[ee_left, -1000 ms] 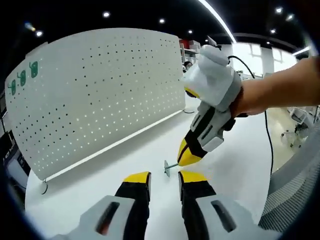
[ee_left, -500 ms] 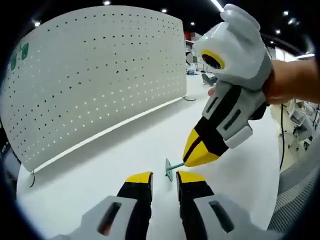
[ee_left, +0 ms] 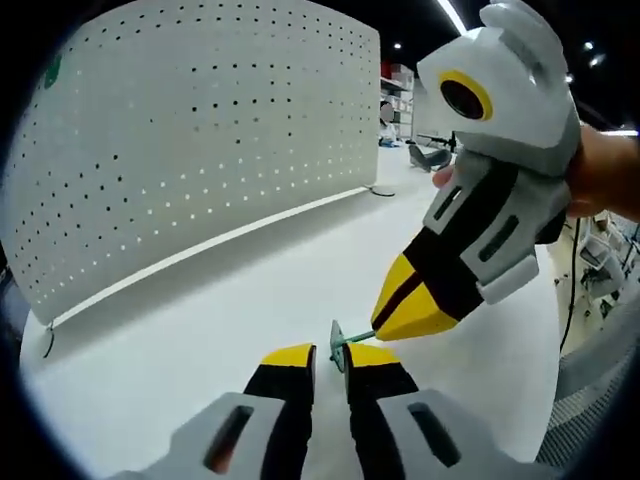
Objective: Insert the hook assembly into the mounting plate slot until the hook locks in place.
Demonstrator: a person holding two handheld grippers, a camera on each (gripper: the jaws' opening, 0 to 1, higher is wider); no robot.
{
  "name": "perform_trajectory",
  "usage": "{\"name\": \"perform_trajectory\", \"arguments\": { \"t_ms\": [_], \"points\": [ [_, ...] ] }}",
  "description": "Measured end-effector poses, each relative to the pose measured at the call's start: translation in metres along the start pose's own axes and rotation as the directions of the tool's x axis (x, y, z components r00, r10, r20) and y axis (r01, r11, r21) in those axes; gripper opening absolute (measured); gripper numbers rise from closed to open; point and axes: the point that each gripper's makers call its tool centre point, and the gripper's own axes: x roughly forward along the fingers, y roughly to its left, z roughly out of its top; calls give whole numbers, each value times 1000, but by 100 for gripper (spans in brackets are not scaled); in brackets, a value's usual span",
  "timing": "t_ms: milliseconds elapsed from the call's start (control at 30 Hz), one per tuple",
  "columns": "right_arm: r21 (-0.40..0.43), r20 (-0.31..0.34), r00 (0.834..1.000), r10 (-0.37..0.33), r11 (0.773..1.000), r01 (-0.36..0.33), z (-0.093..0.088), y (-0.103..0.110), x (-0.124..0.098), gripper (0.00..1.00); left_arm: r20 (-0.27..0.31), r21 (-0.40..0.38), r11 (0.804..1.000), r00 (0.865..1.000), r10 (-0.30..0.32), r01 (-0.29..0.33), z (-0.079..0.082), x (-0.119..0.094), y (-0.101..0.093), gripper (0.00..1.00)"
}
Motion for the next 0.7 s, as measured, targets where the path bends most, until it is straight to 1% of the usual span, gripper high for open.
{"name": "perform_trajectory", "arguments": {
  "t_ms": [167, 267, 300, 533, 700],
  "points": [
    [0, 2, 1000, 0, 1000, 0, 1, 1, 0, 2, 2, -7, 1000, 1000, -13, 13, 0, 0, -4, 6],
    [-3, 2, 1000, -2, 1000, 2, 1, 1, -1, 2, 0, -9, 1000, 1000, -13, 13, -1, 0, -4, 6],
    [-3, 4, 1000, -3, 1000, 3, 1, 1, -1, 0, 0, -10, 1000, 1000, -14, 14, -1, 0, -4, 5],
    [0, 0, 1000, 2, 1000, -2, 0, 2, 0, 0, -13, -18, 1000, 1000, -16, 16, -6, 1, -4, 4],
    [0, 8, 1000, -2, 1000, 2, 4, 1, -2, 0, -7, -30, 999, 1000, -15, 15, -5, 0, -3, 3]
  ]
}}
